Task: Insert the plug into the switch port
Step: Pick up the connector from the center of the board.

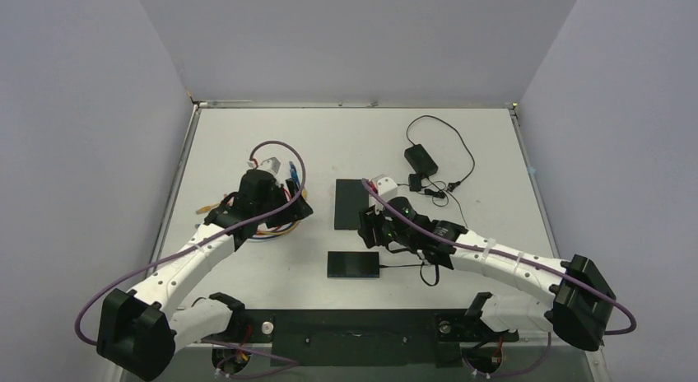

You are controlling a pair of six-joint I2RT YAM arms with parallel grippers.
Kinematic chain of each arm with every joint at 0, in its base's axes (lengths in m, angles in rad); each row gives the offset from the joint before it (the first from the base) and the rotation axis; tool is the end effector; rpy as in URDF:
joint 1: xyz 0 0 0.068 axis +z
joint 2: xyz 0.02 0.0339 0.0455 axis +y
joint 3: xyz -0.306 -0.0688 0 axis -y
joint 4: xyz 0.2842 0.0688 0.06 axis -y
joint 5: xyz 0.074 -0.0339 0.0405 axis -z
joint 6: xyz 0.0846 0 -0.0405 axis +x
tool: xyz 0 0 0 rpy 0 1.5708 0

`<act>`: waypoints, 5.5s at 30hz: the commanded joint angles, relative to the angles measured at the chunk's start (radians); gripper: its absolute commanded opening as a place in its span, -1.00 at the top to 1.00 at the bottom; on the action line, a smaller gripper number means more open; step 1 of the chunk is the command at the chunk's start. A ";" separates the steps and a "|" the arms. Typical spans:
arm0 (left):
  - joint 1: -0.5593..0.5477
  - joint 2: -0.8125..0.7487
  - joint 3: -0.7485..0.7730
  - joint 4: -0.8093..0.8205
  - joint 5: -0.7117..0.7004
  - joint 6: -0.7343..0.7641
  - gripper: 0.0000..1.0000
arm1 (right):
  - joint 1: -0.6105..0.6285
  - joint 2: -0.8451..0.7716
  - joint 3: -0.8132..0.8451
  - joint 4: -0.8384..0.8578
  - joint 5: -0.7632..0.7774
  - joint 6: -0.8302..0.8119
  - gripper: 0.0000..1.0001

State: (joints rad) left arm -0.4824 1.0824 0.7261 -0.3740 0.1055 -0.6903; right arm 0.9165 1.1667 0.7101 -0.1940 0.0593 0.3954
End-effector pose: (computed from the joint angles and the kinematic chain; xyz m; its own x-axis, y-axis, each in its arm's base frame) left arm 0.2452 -0.1385 0.2353 -0.7937 -0.2992 -0.5297 0.0330 0.8483 -0.5285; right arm 0.1910 0.2408 0.2274 -0.6342 -0.1951 -0.7481 -0.5625 0.7803 0.2734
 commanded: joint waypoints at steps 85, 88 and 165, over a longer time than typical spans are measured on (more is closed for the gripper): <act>0.399 0.037 0.258 -0.279 -0.247 0.000 1.00 | 0.020 0.138 0.048 0.118 -0.083 -0.085 0.13; 0.379 0.044 0.309 -0.307 -0.215 0.036 1.00 | 0.013 0.108 0.049 0.095 -0.065 -0.094 0.13; -0.943 0.180 0.482 -0.204 -0.690 0.526 1.00 | -0.183 -0.073 0.268 -0.256 -0.006 0.214 -0.06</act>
State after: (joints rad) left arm -1.4082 1.2598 1.1725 -0.6018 -0.5125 -0.1856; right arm 0.7391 1.0813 0.9810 -0.4667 0.0696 0.5922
